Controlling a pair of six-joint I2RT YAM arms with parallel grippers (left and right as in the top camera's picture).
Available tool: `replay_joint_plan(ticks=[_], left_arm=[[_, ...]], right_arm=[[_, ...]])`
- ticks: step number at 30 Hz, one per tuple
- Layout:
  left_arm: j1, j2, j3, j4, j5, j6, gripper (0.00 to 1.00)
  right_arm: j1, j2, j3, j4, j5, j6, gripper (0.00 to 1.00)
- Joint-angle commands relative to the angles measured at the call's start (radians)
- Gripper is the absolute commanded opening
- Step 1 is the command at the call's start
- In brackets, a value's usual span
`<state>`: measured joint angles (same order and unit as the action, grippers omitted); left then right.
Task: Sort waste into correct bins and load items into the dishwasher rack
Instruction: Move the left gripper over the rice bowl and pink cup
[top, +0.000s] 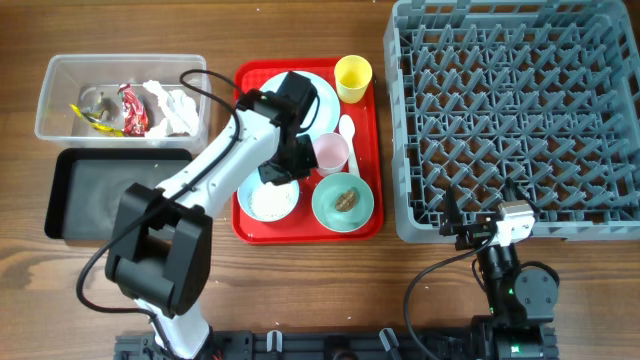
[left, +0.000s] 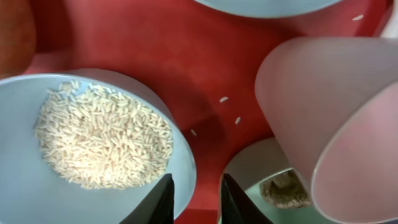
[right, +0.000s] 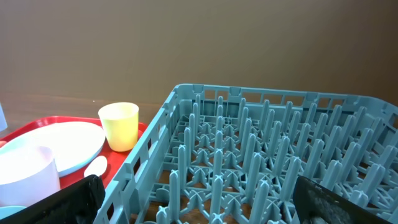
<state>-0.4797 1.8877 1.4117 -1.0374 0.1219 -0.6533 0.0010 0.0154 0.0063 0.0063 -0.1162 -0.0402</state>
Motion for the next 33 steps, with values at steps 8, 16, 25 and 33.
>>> replay_joint_plan(ticks=[8, 16, 25, 33], left_arm=[[-0.017, 0.003, -0.005, 0.010, -0.047, -0.009, 0.31], [-0.017, 0.013, -0.006, 0.017, -0.072, -0.009, 0.30], [-0.023, 0.014, -0.013, 0.041, -0.098, -0.010, 0.22], [-0.027, 0.014, -0.085, 0.104, -0.098, -0.010, 0.23]], right_arm=[[-0.005, -0.008, -0.001, 0.003, -0.016, -0.010, 1.00], [-0.005, -0.008, -0.001, 0.003, -0.016, -0.010, 1.00], [-0.005, -0.008, -0.001, 0.003, -0.016, -0.010, 1.00], [-0.005, -0.008, -0.001, 0.003, -0.016, -0.010, 1.00]])
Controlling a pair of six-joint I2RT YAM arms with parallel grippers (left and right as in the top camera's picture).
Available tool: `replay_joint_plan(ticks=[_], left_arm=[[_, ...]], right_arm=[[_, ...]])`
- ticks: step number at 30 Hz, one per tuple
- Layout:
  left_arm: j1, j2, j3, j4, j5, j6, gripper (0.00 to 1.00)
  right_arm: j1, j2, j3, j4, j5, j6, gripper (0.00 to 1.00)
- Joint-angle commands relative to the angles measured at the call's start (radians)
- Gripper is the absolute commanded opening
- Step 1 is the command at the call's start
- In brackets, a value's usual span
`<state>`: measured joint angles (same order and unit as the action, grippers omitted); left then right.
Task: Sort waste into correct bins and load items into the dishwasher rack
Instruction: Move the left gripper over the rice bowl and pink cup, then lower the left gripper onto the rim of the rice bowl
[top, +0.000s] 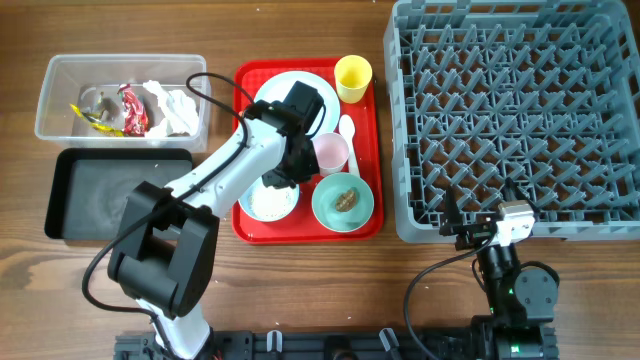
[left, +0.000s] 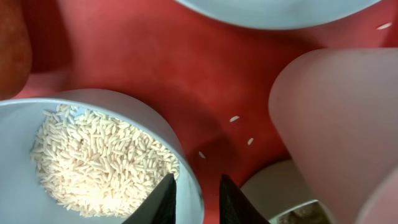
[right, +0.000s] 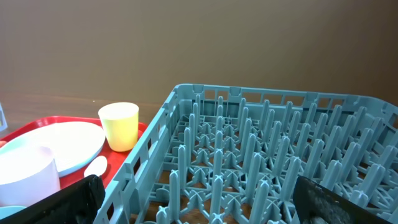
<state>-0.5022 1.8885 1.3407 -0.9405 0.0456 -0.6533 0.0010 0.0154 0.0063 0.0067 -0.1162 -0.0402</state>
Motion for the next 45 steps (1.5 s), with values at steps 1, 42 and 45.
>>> replay_joint_plan(ticks=[1, 42, 45], left_arm=[[-0.005, 0.014, -0.014, 0.008, -0.021, -0.010, 0.23], [-0.006, 0.008, -0.027, 0.057, -0.035, -0.007, 0.24], [-0.023, 0.008, -0.028, 0.057, -0.032, -0.010, 0.24]], right_arm=[[-0.005, -0.008, -0.001, 0.003, -0.016, -0.010, 1.00], [-0.005, -0.008, -0.001, 0.003, -0.016, -0.010, 1.00], [-0.005, -0.008, -0.001, 0.003, -0.016, -0.010, 1.00]])
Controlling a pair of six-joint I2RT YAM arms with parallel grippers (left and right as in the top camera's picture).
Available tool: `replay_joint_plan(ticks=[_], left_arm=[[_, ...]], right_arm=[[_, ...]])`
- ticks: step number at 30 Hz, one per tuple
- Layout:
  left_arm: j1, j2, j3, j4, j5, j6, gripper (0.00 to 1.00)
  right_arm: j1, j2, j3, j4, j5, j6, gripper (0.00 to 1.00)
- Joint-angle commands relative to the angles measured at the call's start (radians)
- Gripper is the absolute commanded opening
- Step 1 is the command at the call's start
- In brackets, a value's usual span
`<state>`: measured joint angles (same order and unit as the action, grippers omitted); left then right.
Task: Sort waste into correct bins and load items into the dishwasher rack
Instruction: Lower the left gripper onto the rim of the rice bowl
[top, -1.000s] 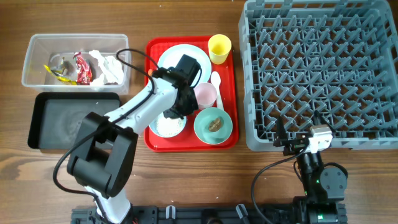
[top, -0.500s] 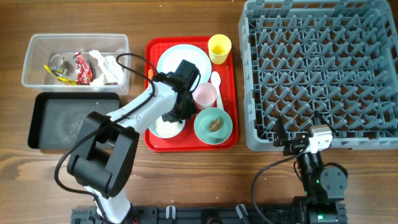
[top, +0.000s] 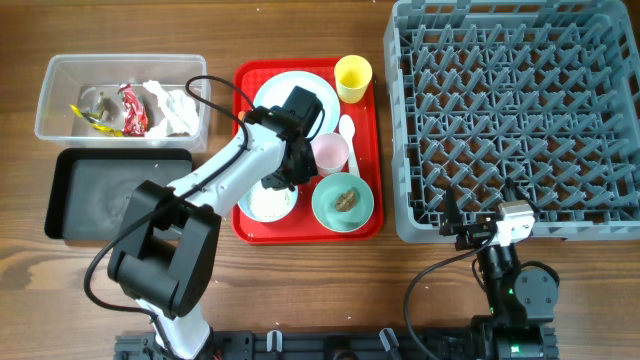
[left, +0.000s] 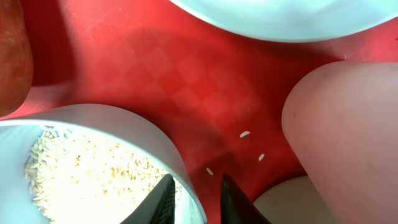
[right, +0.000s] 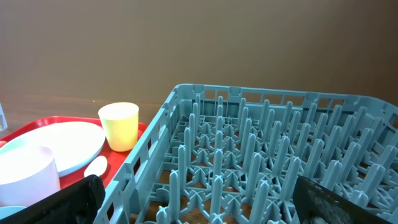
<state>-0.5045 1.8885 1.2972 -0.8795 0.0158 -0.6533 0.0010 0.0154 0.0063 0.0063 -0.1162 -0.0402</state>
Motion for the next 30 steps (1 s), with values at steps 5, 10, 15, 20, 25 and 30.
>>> replay_joint_plan(ticks=[5, 10, 15, 20, 25, 30], left_arm=[[-0.035, 0.008, 0.016, -0.004, -0.003, -0.010, 0.24], [-0.035, 0.008, 0.016, -0.005, -0.014, -0.009, 0.25], [-0.035, 0.008, 0.016, -0.024, -0.015, -0.009, 0.25], [-0.035, 0.008, 0.016, -0.025, -0.014, -0.009, 0.24], [-0.035, 0.008, 0.016, -0.028, -0.014, -0.008, 0.22], [-0.035, 0.008, 0.016, -0.031, -0.015, -0.006, 0.22]], right_arm=[[-0.005, -0.008, -0.001, 0.003, -0.016, -0.010, 1.00], [-0.005, -0.008, -0.001, 0.003, -0.016, -0.010, 1.00], [-0.005, -0.008, -0.001, 0.003, -0.016, -0.010, 1.00], [-0.005, -0.008, -0.001, 0.003, -0.016, -0.010, 1.00], [-0.005, -0.008, -0.001, 0.003, -0.016, -0.010, 1.00], [-0.005, -0.008, -0.001, 0.003, -0.016, -0.010, 1.00]])
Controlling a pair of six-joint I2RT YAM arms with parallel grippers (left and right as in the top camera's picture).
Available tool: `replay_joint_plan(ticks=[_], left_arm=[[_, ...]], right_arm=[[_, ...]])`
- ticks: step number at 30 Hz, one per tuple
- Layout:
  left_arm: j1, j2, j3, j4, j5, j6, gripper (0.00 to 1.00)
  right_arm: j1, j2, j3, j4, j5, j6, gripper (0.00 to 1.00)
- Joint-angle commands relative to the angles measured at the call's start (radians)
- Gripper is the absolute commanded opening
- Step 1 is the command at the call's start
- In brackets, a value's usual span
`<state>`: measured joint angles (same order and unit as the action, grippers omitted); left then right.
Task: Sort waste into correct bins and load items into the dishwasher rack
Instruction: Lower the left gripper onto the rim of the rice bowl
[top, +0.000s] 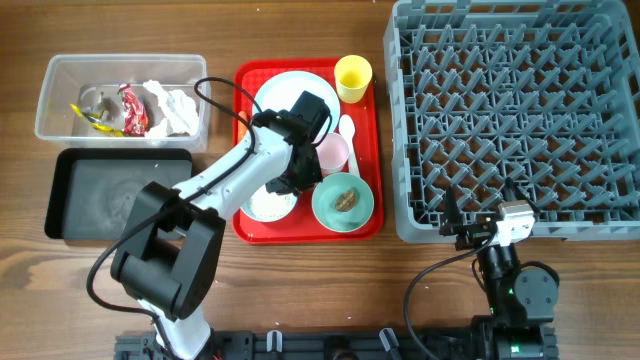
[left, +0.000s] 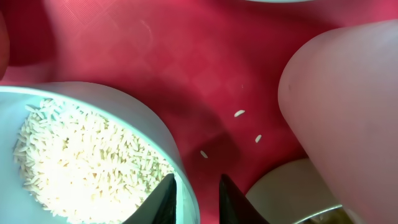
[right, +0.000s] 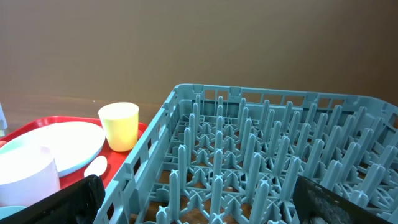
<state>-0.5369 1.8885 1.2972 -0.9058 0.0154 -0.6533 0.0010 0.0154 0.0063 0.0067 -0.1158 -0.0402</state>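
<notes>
A pale bowl of rice sits at the front left of the red tray. My left gripper hangs at that bowl's right rim. In the left wrist view the gripper is open a little, with one finger inside the rice bowl and the other outside it. The pink cup stands just to the right. A green bowl with food scraps, a yellow cup, a white plate and a white spoon share the tray. My right gripper stands wide open at the blue-grey rack, holding nothing.
A clear bin with wrappers and tissue stands at the far left. A black tray lies in front of it. A few loose rice grains lie on the tray. The rack fills the table's right side.
My left gripper has shifted slightly toward the front right of the tray. The rice bowl's rim stays between its fingers. The right arm has not moved.
My left gripper was above the gap between the rice bowl and the pink cup, fingers slightly apart. At each later moment it stood closer to the tray over the bowl's right rim, and now it straddles that rim. The right gripper stayed open at the rack.
</notes>
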Motion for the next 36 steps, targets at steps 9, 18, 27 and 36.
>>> replay_joint_plan(ticks=[9, 18, 27, 36], left_arm=[[-0.003, 0.008, 0.012, -0.004, -0.033, -0.006, 0.22], [-0.003, 0.008, 0.011, 0.000, -0.037, -0.006, 0.19], [-0.003, 0.008, 0.011, 0.000, -0.037, -0.006, 0.18], [-0.003, 0.008, -0.005, 0.015, -0.055, -0.006, 0.17]], right_arm=[[-0.005, -0.008, -0.001, 0.003, -0.016, -0.010, 1.00], [-0.005, -0.008, -0.001, 0.003, -0.016, -0.010, 1.00], [-0.005, -0.008, -0.001, 0.003, -0.016, -0.010, 1.00], [-0.005, -0.008, -0.001, 0.003, -0.016, -0.010, 1.00]])
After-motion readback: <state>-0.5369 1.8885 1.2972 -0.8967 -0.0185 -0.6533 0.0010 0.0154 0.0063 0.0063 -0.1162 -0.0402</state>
